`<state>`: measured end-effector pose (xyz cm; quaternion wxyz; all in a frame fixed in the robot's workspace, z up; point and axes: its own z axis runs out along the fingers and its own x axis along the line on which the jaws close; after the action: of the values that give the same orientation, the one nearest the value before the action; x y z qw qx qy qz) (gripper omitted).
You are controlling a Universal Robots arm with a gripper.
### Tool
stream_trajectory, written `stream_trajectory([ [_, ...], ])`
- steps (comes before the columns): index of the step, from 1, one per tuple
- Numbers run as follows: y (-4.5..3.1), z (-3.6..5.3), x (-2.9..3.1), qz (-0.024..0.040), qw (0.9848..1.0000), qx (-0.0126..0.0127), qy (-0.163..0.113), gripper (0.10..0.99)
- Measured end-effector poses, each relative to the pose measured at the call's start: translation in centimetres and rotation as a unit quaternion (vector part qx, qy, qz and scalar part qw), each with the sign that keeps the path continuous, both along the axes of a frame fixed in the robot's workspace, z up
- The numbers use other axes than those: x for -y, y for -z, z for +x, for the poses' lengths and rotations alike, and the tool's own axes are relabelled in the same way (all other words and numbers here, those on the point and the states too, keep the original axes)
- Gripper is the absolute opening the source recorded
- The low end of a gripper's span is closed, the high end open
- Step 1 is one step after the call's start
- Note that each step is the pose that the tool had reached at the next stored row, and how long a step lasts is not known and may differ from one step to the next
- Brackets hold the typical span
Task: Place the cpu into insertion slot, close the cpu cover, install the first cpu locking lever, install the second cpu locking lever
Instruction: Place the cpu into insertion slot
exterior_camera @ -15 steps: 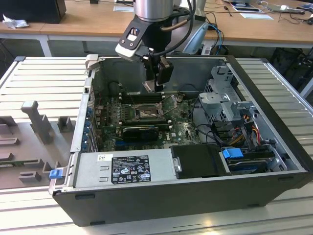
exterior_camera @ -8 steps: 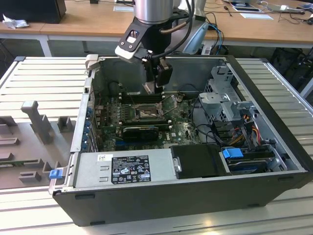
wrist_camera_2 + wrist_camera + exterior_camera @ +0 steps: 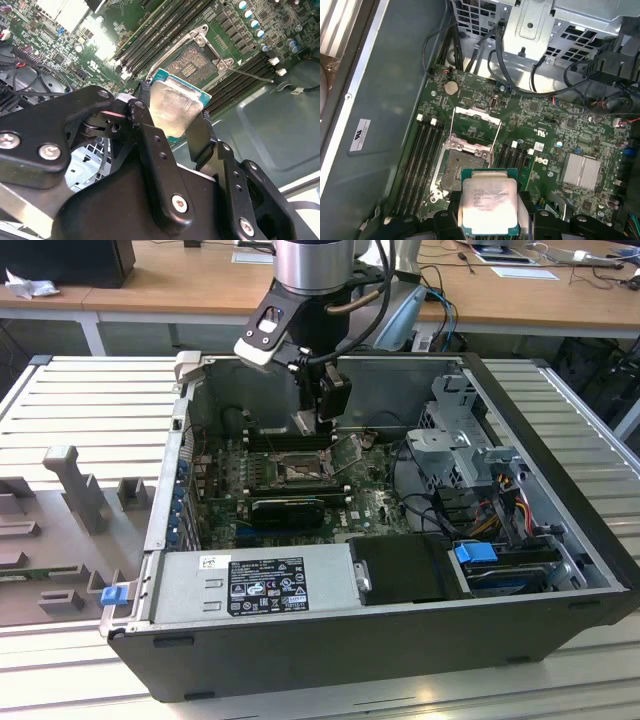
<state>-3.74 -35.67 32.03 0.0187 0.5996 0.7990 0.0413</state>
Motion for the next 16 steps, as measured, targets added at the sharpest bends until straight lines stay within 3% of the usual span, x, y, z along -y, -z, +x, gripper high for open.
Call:
stream_trajectory([
  [16,1.04,0.0,0.0,0.0,0.9999,-0.0001,0.017,0.525],
])
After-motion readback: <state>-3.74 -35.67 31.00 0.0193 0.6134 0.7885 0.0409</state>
